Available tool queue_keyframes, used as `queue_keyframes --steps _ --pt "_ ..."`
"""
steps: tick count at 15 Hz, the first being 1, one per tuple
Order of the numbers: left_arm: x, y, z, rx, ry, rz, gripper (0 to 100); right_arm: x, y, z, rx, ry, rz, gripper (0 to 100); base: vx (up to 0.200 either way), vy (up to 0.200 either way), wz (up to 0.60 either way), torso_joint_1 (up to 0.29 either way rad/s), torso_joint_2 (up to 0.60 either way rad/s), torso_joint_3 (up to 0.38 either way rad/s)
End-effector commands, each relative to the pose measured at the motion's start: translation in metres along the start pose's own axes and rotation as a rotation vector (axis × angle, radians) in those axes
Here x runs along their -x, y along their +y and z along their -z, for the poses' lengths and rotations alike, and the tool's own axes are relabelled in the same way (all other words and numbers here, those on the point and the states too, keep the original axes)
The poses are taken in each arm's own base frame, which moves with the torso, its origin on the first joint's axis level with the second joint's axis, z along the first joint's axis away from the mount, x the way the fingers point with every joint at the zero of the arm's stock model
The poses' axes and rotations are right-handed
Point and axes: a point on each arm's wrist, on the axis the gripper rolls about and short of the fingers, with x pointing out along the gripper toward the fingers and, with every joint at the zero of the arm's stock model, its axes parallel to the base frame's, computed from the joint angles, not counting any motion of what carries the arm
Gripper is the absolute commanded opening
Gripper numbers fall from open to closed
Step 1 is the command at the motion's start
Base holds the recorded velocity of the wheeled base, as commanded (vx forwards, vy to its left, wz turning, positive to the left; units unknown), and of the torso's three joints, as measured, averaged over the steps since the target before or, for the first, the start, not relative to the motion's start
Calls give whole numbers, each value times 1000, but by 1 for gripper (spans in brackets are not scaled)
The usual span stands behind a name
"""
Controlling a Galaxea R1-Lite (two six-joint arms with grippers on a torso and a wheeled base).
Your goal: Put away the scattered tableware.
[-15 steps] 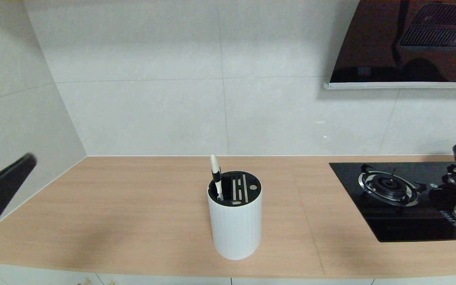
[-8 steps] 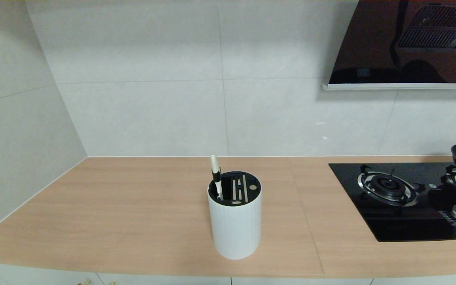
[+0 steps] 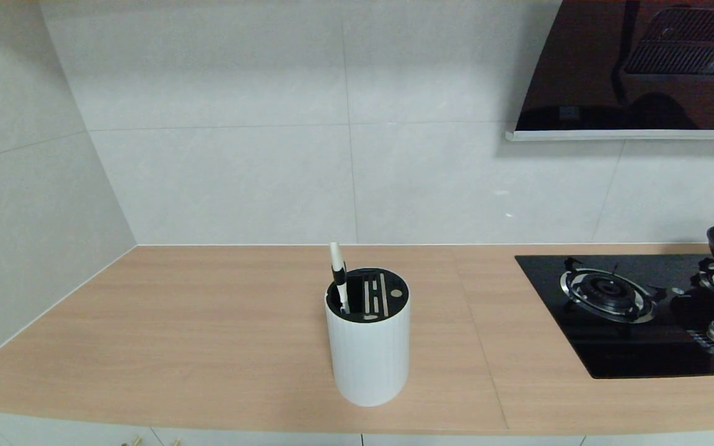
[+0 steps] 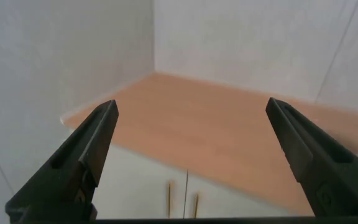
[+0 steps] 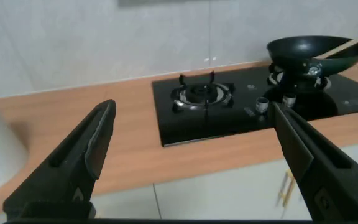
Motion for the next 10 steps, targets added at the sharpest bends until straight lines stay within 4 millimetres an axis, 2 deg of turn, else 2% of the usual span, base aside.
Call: queue_keyframes --steps 1,2,5,10 --pt "-2 -1 13 -1 46 12 100 -3 1 18 8 11 -30 100 0 0 0 0 0 0" --pt "-1 -3 17 11 79 127 100 -4 4 22 20 35 -160 100 0 0 0 0 0 0" --pt "0 -7 18 -13 98 300 100 -2 5 37 40 176 -216 100 0 0 0 0 0 0" --pt "1 -8 21 -115 109 373 100 -2 5 37 39 178 -221 100 0 0 0 0 0 0"
